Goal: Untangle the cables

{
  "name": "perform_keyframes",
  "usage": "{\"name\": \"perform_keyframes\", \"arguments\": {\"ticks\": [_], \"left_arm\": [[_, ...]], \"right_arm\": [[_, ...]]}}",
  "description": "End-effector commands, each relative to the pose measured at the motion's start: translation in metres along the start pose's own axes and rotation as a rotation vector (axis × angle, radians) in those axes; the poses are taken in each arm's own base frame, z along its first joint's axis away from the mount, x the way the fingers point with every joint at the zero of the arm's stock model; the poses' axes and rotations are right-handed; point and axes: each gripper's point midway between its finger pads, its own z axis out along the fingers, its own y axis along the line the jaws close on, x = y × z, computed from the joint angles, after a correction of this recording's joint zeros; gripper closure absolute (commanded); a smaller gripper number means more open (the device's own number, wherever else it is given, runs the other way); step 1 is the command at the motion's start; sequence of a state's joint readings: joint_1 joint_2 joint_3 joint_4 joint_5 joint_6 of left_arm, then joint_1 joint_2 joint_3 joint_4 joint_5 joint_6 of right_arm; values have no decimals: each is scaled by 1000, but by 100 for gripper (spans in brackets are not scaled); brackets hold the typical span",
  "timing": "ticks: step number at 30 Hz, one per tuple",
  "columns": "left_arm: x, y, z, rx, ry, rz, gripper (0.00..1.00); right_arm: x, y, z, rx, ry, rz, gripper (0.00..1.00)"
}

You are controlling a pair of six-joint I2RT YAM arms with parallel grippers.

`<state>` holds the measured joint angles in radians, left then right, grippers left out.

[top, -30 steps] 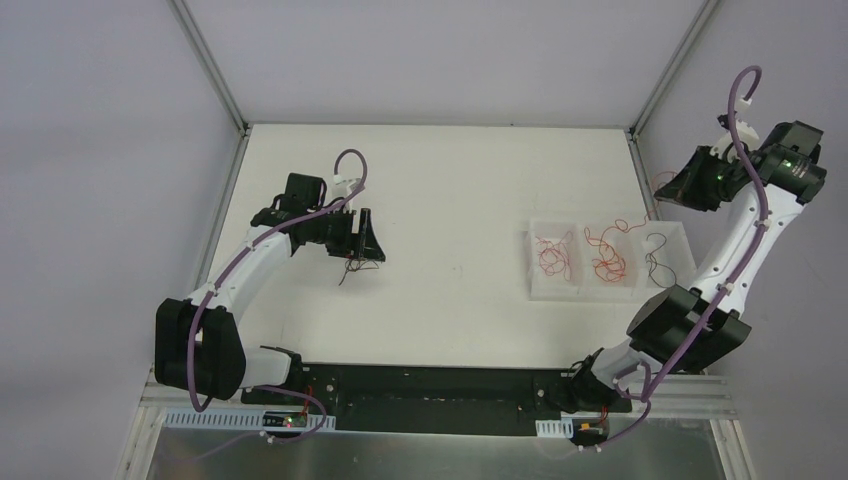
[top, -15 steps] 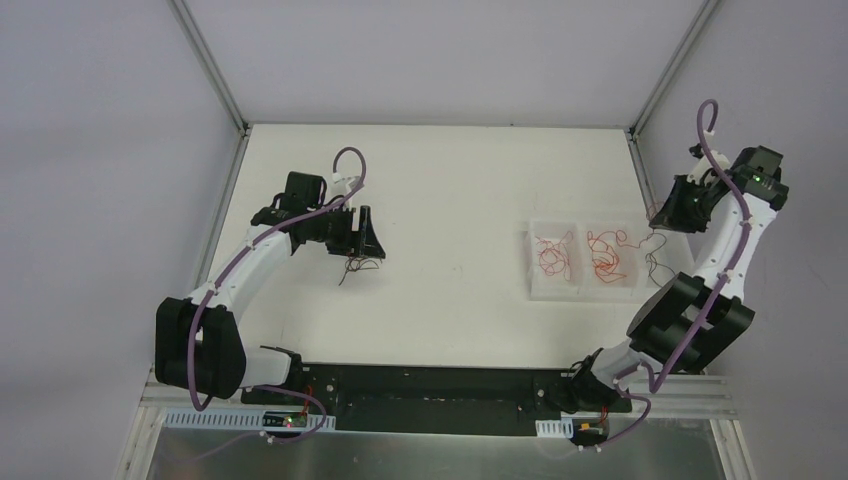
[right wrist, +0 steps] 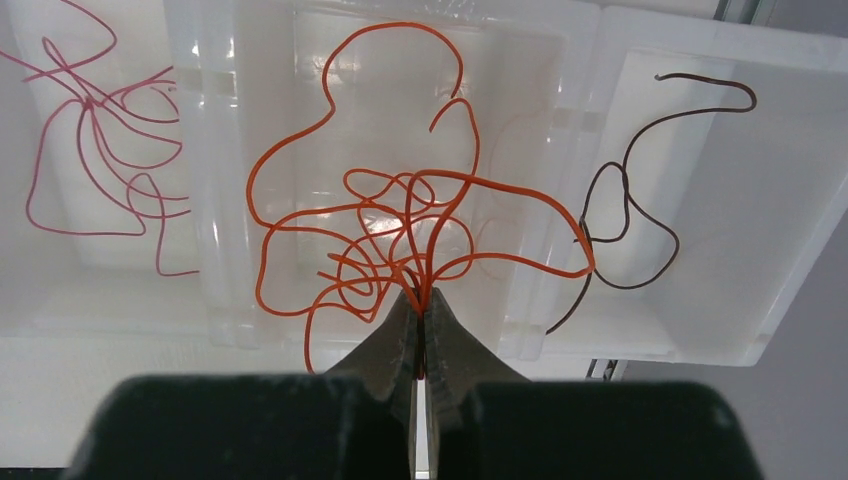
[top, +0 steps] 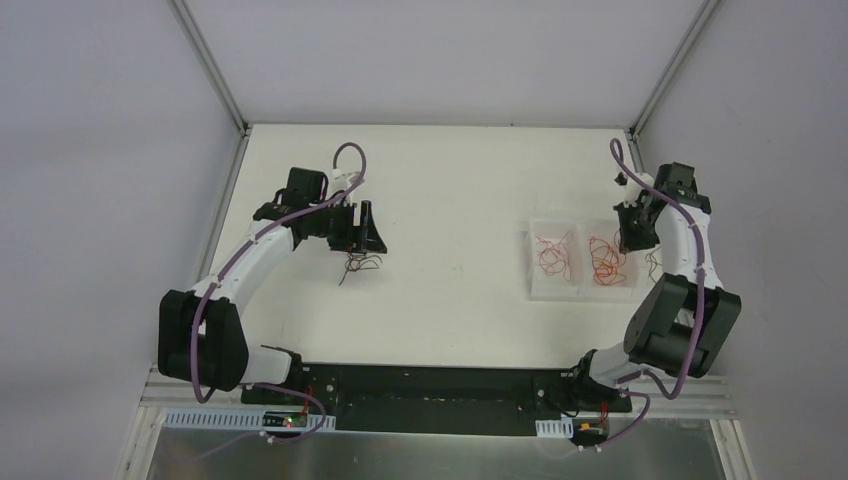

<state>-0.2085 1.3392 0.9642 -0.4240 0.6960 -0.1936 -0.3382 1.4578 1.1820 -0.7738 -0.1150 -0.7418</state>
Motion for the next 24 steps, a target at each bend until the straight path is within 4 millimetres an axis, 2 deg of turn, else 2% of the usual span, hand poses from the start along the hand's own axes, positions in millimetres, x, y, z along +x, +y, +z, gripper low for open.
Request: {"name": "perform_keyframes", "arguments": {"ticks": [1, 7, 11, 13, 15, 18, 24], "left_arm": [[-16, -7, -2, 11, -30, 4, 32], [-16, -5, 0, 13, -22, -2, 32], [-16, -4, 1, 10, -20, -2, 32], [-16, -1, 1, -4, -23, -1, 29], [-17, 6, 0, -39, -31, -7, 24], [-15, 24, -4, -92, -35, -49, 22], [-7, 71, -26, -188, -51, -207, 24]], "right_arm": [[3, 1, 11, -27, 74, -42, 100], [13, 23, 28, -107, 133, -79, 100], [17, 26, 38, -85, 157, -107, 99], [15, 22, 38, -66, 173, -92, 88], [9, 18, 29, -52, 173, -84, 76], [-12, 13, 2, -35, 108, -80, 58], [-34, 26, -54, -95, 52, -53, 39]]}}
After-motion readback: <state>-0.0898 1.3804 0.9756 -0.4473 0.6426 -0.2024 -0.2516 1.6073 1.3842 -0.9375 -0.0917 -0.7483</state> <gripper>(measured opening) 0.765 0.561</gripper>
